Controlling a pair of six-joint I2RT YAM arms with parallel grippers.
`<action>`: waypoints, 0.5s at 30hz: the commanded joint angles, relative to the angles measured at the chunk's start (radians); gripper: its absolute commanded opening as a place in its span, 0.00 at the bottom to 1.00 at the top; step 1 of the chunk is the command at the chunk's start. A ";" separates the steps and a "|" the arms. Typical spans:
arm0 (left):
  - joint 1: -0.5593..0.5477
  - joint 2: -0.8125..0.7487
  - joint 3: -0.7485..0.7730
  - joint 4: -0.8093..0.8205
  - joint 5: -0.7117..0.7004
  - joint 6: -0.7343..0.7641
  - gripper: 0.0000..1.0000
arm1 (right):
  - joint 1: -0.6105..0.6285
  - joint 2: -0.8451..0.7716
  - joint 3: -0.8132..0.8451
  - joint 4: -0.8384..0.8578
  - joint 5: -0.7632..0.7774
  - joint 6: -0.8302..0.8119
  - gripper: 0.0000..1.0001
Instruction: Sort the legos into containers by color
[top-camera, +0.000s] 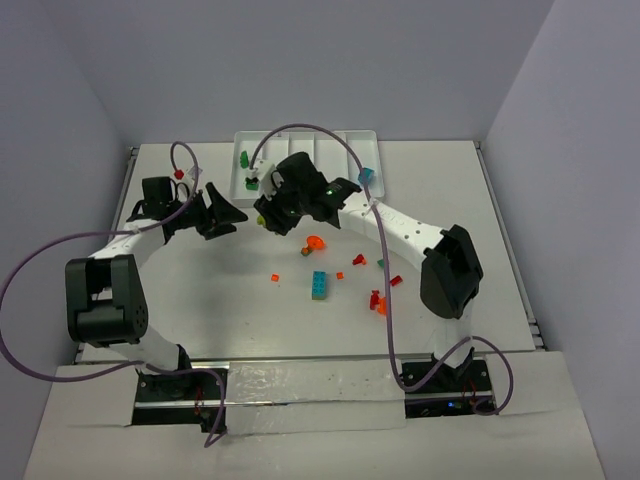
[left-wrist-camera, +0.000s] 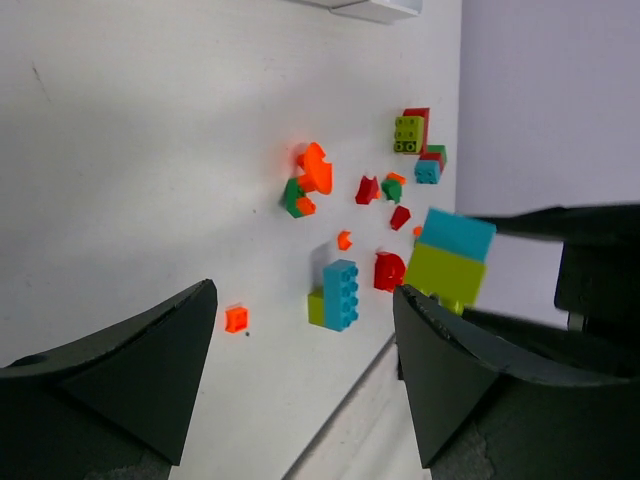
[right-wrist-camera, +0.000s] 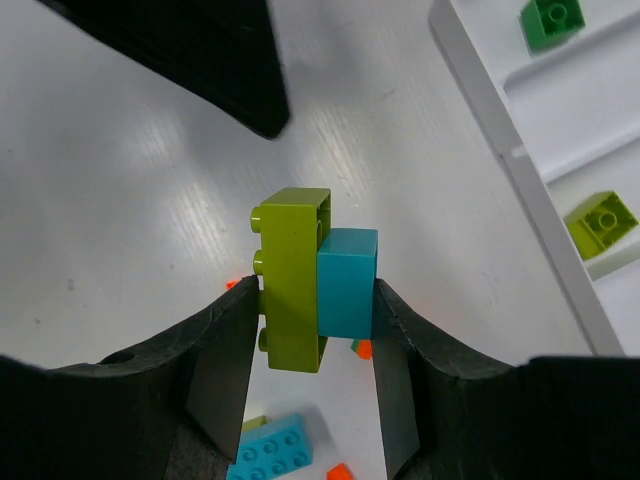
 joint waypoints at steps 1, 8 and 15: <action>-0.001 0.002 0.019 0.058 0.100 -0.085 0.78 | 0.045 -0.021 -0.009 0.023 0.076 -0.012 0.43; -0.001 -0.018 -0.037 0.124 0.203 -0.118 0.75 | 0.069 -0.001 0.019 0.009 0.089 -0.009 0.42; 0.000 -0.040 -0.100 0.202 0.259 -0.152 0.75 | 0.073 0.007 0.030 0.006 0.096 -0.012 0.42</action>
